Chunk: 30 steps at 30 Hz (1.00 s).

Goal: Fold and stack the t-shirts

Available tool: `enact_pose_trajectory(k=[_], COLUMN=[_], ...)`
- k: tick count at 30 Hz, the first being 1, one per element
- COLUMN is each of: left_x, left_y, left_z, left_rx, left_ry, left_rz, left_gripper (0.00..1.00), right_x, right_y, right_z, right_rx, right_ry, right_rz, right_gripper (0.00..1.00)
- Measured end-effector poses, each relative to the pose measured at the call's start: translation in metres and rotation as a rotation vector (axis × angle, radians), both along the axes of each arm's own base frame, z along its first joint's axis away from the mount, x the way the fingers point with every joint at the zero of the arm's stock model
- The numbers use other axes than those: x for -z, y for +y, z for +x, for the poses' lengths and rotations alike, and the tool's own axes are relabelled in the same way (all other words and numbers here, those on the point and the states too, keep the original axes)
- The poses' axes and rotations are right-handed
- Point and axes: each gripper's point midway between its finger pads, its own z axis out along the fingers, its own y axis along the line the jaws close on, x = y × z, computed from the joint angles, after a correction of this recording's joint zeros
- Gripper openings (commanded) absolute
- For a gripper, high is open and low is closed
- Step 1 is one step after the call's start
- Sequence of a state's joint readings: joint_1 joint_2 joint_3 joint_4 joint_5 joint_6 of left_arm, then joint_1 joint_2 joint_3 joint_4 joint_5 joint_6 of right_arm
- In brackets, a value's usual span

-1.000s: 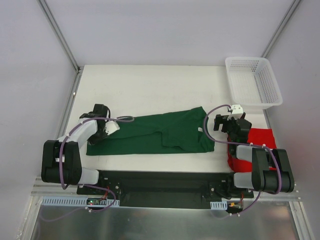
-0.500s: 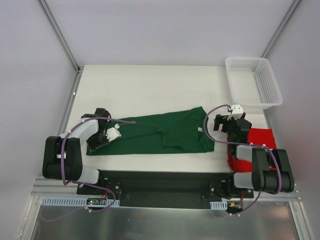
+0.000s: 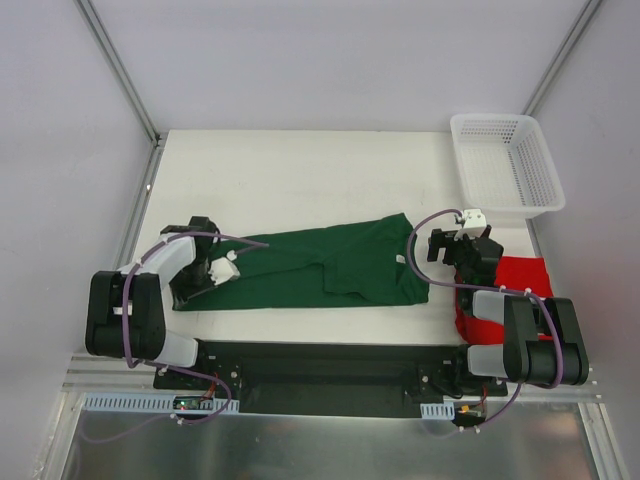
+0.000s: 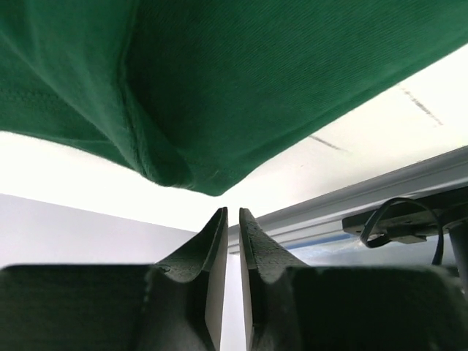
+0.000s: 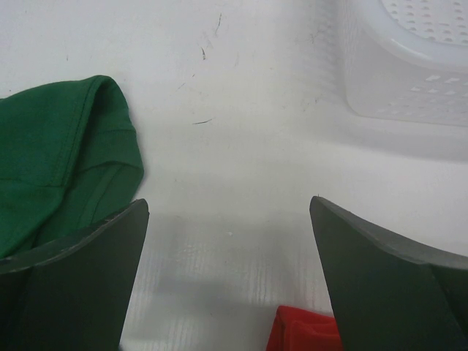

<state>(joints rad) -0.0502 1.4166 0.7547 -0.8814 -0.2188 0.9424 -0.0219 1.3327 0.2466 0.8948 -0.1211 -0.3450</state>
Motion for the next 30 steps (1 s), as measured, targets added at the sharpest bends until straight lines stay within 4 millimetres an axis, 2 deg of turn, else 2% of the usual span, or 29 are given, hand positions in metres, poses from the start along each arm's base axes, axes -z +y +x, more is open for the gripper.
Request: enact_pose_trajectory(k=[1, 2, 3, 6, 8, 9, 10, 11, 12, 15, 17, 19, 26, 30], left_x=[0.000, -0.001, -0.002, -0.010, -0.026, -0.038, -0.052, -0.068, -0.086, -0.132, -0.142, -0.135, -0.058, -0.038], left_y=[0.002, 0.004, 0.006, 0.014, 0.016, 0.016, 0.016, 0.014, 0.011, 0.003, -0.001, -0.004, -0.003, -0.004], left_z=[0.000, 0.000, 0.000, 0.005, 0.020, 0.033, 0.050, 0.069, 0.090, 0.137, 0.152, 0.153, 0.143, 0.149], left_rx=[0.001, 0.000, -0.002, -0.017, -0.039, -0.053, -0.078, -0.097, -0.125, -0.184, -0.219, -0.247, -0.363, -0.400], left_ry=[0.003, 0.010, 0.021, 0.049, 0.042, 0.018, -0.030, -0.093, -0.174, -0.392, -0.466, -0.459, -0.233, -0.199], left_rz=[0.012, 0.027, 0.040, 0.101, 0.128, 0.133, 0.132, 0.121, 0.101, 0.036, -0.012, -0.051, -0.166, -0.224], left_gripper=[0.13, 0.26, 0.30, 0.41, 0.48, 0.67, 0.72, 0.82, 0.97, 0.99, 0.99, 0.99, 0.99, 0.99], right_x=[0.000, 0.000, 0.000, 0.000, 0.000, 0.000, 0.000, 0.000, 0.000, 0.000, 0.000, 0.000, 0.000, 0.000], right_y=[0.000, 0.000, 0.000, 0.000, 0.000, 0.000, 0.000, 0.000, 0.000, 0.000, 0.000, 0.000, 0.000, 0.000], right_z=[0.000, 0.000, 0.000, 0.000, 0.000, 0.000, 0.000, 0.000, 0.000, 0.000, 0.000, 0.000, 0.000, 0.000], right_rx=[0.000, 0.000, 0.000, 0.000, 0.000, 0.000, 0.000, 0.000, 0.000, 0.000, 0.000, 0.000, 0.000, 0.000], right_ry=[0.000, 0.000, 0.000, 0.000, 0.000, 0.000, 0.000, 0.000, 0.000, 0.000, 0.000, 0.000, 0.000, 0.000], right_rz=[0.000, 0.000, 0.000, 0.000, 0.000, 0.000, 0.000, 0.000, 0.000, 0.000, 0.000, 0.000, 0.000, 0.000], right_gripper=[0.96, 0.96, 0.96, 0.96, 0.96, 0.96, 0.96, 0.96, 0.96, 0.96, 0.96, 0.96, 0.96, 0.96])
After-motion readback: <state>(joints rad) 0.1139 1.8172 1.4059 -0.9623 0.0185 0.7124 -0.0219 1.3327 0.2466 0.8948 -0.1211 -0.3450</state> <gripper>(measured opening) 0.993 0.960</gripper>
